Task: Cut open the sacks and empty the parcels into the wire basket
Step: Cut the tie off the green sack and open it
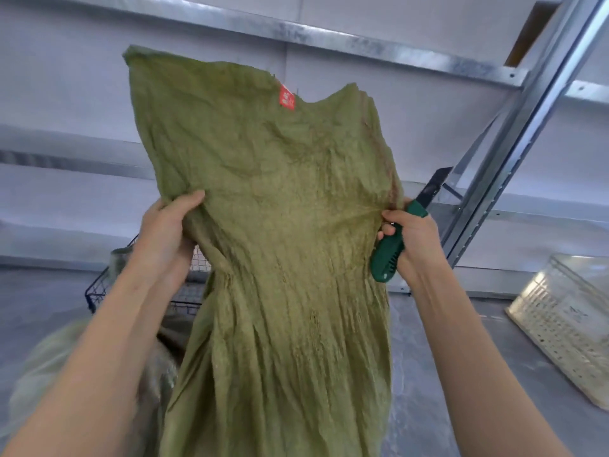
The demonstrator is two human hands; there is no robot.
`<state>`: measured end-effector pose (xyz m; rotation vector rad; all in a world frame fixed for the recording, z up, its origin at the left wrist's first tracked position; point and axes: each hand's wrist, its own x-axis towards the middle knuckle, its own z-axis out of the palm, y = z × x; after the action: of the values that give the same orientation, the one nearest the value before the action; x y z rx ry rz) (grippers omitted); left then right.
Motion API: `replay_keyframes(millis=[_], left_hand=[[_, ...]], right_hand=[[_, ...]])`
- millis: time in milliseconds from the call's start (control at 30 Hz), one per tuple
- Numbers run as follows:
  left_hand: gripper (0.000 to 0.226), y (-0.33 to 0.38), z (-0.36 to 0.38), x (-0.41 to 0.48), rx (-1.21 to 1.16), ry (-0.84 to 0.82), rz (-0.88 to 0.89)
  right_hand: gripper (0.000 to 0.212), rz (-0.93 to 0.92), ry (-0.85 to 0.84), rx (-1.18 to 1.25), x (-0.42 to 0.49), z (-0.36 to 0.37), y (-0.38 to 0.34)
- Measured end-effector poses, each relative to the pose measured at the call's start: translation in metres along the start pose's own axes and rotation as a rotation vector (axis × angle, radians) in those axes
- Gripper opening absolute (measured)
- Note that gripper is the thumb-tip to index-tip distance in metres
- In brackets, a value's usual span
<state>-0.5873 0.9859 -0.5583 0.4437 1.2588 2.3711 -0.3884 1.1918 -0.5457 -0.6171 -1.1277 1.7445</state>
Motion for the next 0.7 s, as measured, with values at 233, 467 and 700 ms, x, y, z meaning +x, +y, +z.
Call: replay_keyframes(millis=[233,467,700], left_hand=[[0.037,0.024,0.004,0.004,0.102,-0.003,0.071],[0.025,0.042,0.006,-0.006,0.057,-0.047,-0.006],[0.025,0.062,0.014,-0.023,0.118,-0.168,-0.02]], right_hand=[[0.019,0.01,0.052,-0.047,0.01,0.0,0.01],[0.023,0.029,0.115,-0.045,0.008,-0.002,-0.004],[0.033,0.076,-0.048,-0.236,0.006,0.008,-0.038]])
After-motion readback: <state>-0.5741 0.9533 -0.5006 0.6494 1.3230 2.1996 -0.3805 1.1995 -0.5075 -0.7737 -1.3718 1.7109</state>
